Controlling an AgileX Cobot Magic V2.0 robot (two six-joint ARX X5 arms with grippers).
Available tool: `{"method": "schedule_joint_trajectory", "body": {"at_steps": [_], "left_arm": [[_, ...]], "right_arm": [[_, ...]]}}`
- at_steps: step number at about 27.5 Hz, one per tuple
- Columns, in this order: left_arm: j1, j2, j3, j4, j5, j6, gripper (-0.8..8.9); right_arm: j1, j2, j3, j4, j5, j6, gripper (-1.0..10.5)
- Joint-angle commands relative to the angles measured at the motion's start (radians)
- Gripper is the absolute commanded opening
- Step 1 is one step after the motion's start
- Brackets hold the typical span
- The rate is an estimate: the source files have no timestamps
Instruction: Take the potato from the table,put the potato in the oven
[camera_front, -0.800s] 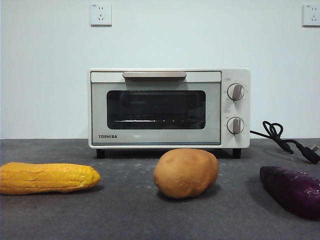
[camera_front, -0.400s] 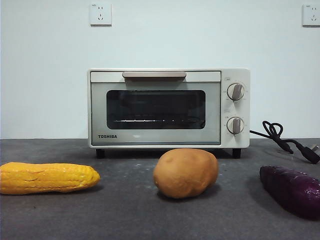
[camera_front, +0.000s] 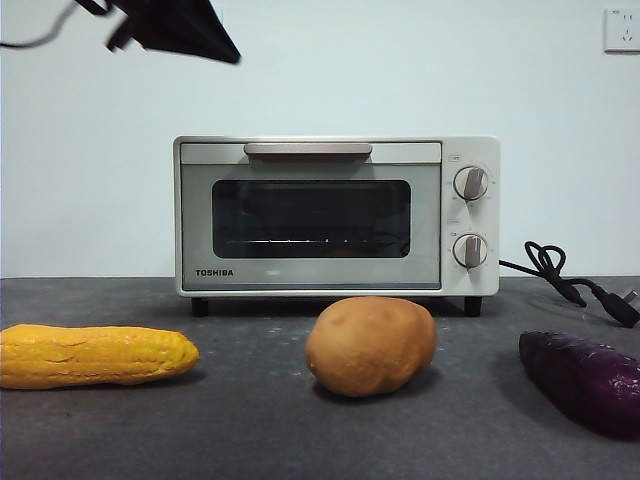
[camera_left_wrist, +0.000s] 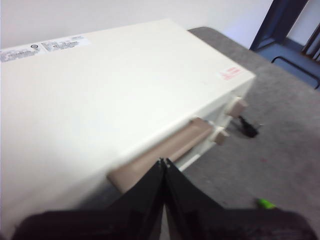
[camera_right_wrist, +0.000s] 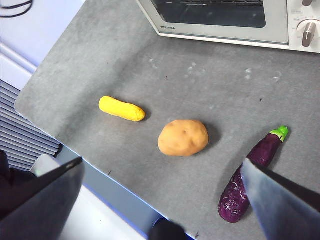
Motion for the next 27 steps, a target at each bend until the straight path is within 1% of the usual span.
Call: {"method": "schedule_joint_trajectory", "body": {"at_steps": [1,7,11,16,20,27], "left_arm": [[-0.013,0.067,0.035,0.019,-0.026,0.034,-0.08],[-0.038,0.159,0.054,0.067,-0.041,0.055,-0.08],[-0.053,0.196,0.054,0.089,-0.084,0.080,-0.08],[-0.058,0.222,0.054,0.128,-0.084,0.090,-0.08],[-0.059,0.229,0.054,0.135,-0.109,0.108,-0.08],[-0.064,0.252,0.054,0.118,-0.108,0.119,-0.08]], "right_arm": [[0.002,0.000,0.000,0.005,-0.001,0.005,6.6],[0.002,0.005,0.000,0.005,0.000,0.005,6.6],[0.002,0.007,0.000,0.005,0.001,0.005,6.6],[0.002,0.007,0.000,0.005,0.001,0.005,6.6],[0.002,0.007,0.000,0.005,0.001,0.005,6.6],[0.002,0.011,0.000,0.005,0.001,0.006,6.6]]}}
